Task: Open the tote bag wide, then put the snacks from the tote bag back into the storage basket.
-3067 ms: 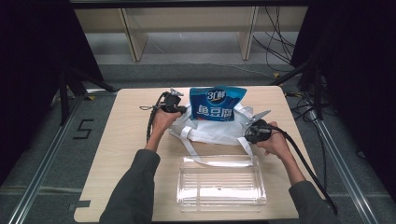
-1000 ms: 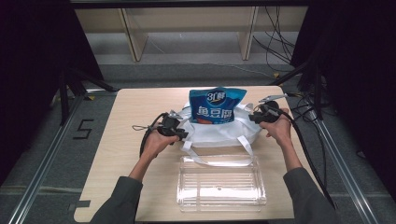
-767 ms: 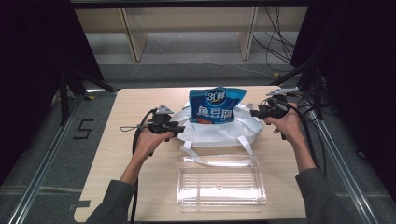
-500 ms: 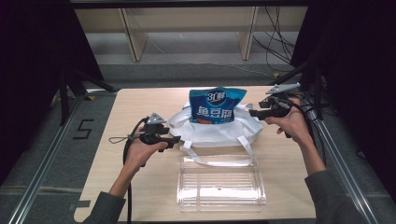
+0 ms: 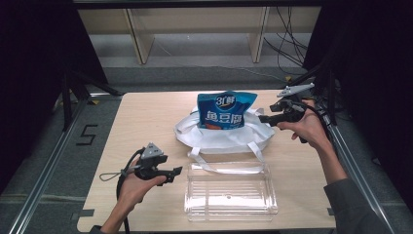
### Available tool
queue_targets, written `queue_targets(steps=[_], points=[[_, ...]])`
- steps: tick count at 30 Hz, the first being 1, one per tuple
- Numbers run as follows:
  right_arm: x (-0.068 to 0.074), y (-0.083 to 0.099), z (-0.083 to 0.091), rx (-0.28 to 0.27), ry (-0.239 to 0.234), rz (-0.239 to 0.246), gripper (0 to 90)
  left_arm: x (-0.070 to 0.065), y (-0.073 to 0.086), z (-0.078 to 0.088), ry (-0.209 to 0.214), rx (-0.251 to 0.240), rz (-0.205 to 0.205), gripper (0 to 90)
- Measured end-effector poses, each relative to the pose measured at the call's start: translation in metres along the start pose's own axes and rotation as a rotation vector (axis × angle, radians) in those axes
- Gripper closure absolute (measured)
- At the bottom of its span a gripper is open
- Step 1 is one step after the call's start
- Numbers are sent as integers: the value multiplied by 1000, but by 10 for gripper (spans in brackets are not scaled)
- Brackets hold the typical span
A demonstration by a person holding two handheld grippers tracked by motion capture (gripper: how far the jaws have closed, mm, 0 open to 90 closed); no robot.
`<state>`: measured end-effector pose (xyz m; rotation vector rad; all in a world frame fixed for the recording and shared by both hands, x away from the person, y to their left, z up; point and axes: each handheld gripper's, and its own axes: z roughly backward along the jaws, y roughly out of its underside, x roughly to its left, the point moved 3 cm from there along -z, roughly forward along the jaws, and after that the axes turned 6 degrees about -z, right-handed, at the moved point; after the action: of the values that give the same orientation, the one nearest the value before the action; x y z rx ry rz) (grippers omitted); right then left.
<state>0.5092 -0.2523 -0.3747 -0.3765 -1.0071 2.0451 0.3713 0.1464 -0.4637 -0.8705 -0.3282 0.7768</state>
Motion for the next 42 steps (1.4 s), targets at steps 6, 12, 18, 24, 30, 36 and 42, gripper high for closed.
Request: queue_targets(steps=[6,12,18,24,30,36,42], points=[[3,-3,4,33,-11,16,319,-16,31,11,11,19,-3,275],[9,-11,2,10,-26,19,293,-26,57,13,-3,41,22,260],[16,-19,3,15,-28,38,266,-35,74,19,-4,35,23,242],[21,-25,2,4,-30,30,255,-41,81,19,-13,31,43,237],[26,-34,3,-8,-28,57,245,-46,89,19,-3,57,19,235],[32,-42,5,-14,-41,72,239,-47,91,20,-20,48,7,235],[33,-50,5,-29,-35,95,241,-52,94,16,-3,38,13,235]])
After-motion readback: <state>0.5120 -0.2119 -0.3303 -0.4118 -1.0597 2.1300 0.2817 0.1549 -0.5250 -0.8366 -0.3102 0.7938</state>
